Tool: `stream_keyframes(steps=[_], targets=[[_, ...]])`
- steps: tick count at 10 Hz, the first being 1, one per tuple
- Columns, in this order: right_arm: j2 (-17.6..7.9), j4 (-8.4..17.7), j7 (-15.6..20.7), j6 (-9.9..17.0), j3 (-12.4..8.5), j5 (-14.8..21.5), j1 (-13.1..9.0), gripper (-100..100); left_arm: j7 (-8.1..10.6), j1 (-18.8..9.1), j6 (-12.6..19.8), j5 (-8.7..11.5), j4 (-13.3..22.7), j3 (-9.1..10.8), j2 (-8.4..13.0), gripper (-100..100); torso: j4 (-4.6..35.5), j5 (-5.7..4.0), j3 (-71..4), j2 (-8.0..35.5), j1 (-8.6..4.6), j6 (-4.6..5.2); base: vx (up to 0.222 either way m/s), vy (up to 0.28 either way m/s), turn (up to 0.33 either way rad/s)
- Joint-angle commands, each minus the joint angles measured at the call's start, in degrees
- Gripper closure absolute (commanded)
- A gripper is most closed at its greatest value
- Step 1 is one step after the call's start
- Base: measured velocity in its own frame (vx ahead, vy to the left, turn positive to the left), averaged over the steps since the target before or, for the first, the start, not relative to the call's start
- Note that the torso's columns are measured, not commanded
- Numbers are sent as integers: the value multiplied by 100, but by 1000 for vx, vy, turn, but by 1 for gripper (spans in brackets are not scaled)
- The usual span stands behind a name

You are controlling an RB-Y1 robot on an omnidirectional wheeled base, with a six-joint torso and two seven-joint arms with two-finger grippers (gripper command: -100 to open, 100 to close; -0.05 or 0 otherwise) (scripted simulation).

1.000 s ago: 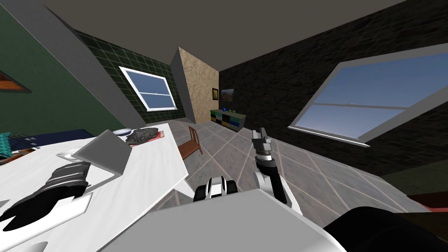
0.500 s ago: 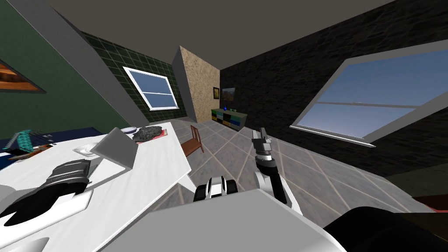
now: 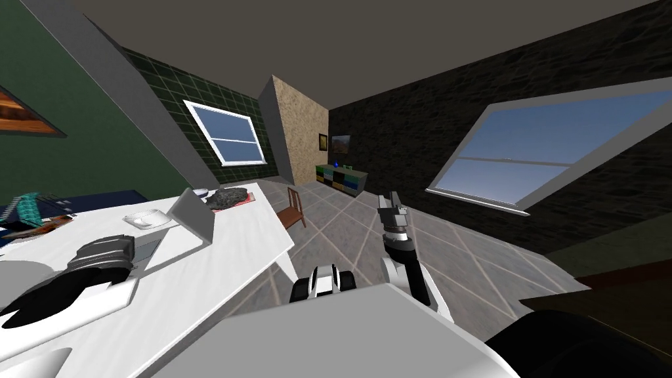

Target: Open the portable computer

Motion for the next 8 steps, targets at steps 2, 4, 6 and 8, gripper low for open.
stream_keyframes(steps=[2,4,6,8], targets=[[1,-1,0,-1,1,0,1,0,-165,99,206,109,215,-10,26,-100,12,8,24,41,46,-10,48,-204,-143],[0,-1,0,0,0,0,1,0,-228,110,202,19,415,81,55,-100,13,24,28,46,91,-10,95,-179,-124],[-1,-1,0,0,-1,0,2,0,-247,77,116,-169,500,268,126,-100,14,26,30,50,104,-13,105,-63,-49],[-2,0,0,0,-3,0,2,0,-269,20,24,-354,535,483,187,-100,17,30,35,57,113,-11,75,66,-13]])
